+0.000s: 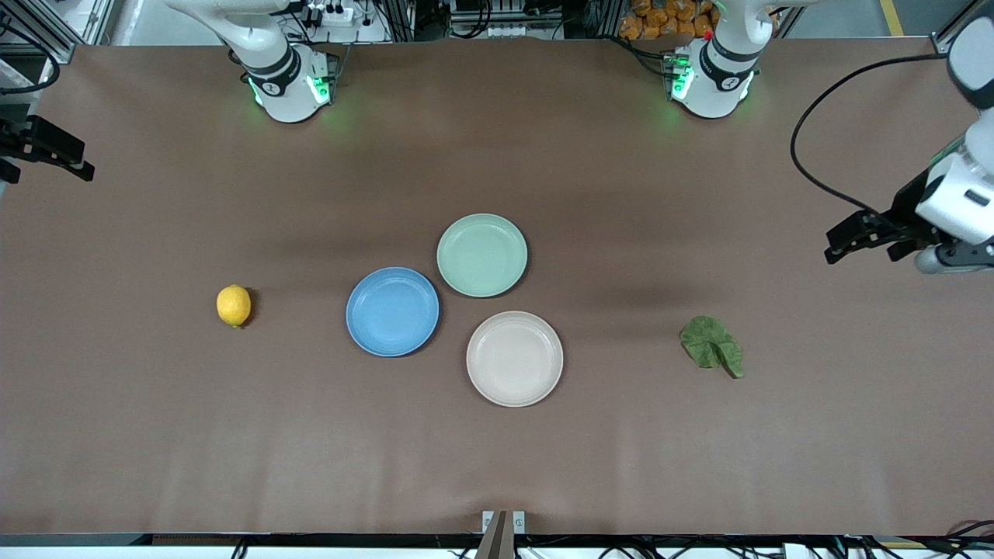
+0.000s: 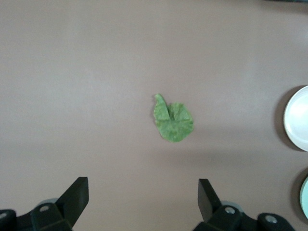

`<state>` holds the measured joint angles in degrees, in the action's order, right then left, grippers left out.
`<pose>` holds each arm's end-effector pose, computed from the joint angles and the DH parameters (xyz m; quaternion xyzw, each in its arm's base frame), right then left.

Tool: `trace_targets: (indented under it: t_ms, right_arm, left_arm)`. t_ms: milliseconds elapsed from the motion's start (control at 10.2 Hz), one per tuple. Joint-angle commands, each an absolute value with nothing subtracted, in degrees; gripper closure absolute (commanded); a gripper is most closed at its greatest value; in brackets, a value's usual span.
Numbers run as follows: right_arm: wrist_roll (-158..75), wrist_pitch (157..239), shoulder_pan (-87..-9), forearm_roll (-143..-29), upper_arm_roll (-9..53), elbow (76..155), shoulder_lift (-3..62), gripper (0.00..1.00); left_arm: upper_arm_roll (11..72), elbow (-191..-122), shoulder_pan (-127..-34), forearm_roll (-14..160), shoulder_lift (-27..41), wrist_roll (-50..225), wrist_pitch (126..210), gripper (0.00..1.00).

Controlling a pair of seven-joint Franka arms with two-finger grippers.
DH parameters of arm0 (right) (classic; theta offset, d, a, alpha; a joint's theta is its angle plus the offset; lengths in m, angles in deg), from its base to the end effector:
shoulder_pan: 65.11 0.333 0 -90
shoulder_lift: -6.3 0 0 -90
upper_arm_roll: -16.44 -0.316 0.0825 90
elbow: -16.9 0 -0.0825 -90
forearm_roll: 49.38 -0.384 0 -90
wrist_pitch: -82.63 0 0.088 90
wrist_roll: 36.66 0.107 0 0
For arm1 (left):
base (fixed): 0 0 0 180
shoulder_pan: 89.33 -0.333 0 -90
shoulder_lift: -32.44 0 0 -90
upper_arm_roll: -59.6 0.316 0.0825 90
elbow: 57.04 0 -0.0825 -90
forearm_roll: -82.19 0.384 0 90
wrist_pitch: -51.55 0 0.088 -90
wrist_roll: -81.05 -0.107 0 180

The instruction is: Pick lemon and lettuce from blue and beige plates

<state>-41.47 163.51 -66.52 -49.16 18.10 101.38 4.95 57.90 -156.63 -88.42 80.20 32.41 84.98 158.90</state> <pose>0.5293 -0.0291 0.6683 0.9997 0.0149 -0.0197 0.0002 0.5759 -0.0289 0.5720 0.9975 0.0155 0.0663 0.0207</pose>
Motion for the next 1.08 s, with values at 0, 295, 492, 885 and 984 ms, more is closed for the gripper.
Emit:
trace_targets:
  t_ms: [0,295,492,885,984]
  right_arm:
    - [-40.61,163.84,-67.66,-50.17,17.14,101.45,4.19,0.00]
    - [-40.61,163.84,-67.57,-50.17,17.05,101.45,4.19,0.00]
    - [-40.61,164.45,-67.57,-50.17,17.23,101.53,4.28,0.00]
    - [-40.52,165.77,-67.31,-50.17,17.32,101.53,4.63,0.00]
    - [-40.26,166.12,-67.30,-50.17,17.40,101.71,4.63,0.00]
  left_arm:
    - [54.25,-150.58,-89.15,81.93,32.62,84.65,152.13,0.00]
    - [51.17,-146.87,-89.06,81.75,32.53,84.65,145.52,0.00]
    - [49.59,-146.07,-88.89,84.20,32.79,84.74,142.89,0.00]
    - [49.93,-144.40,-88.97,84.48,32.88,84.92,141.73,0.00]
    - [49.93,-144.40,-88.97,84.39,32.97,85.00,141.73,0.00]
